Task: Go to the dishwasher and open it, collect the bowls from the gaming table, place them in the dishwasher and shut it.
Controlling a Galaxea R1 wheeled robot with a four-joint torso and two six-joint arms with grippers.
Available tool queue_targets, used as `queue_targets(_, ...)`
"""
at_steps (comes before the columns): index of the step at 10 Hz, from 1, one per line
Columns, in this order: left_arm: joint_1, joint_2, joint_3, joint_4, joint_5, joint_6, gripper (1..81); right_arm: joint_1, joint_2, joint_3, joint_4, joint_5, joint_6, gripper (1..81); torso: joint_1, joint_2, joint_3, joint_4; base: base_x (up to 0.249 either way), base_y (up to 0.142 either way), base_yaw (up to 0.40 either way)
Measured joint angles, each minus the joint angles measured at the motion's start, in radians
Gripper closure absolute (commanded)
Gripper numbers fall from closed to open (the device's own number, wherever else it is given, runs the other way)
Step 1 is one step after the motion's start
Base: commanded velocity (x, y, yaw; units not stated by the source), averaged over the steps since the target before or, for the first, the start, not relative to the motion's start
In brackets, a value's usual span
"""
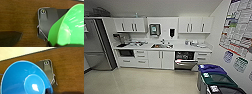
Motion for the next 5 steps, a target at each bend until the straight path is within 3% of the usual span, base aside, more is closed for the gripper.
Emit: queue_targets(5, 0.012, 0.005, 0.001, 0.000, 0.004, 0.000, 81.1, -0.010, 0.000, 0.000, -0.001, -0.004, -0.003, 81.1, 0.000, 0.000, 0.000, 0.000, 0.117, 0.000, 0.000)
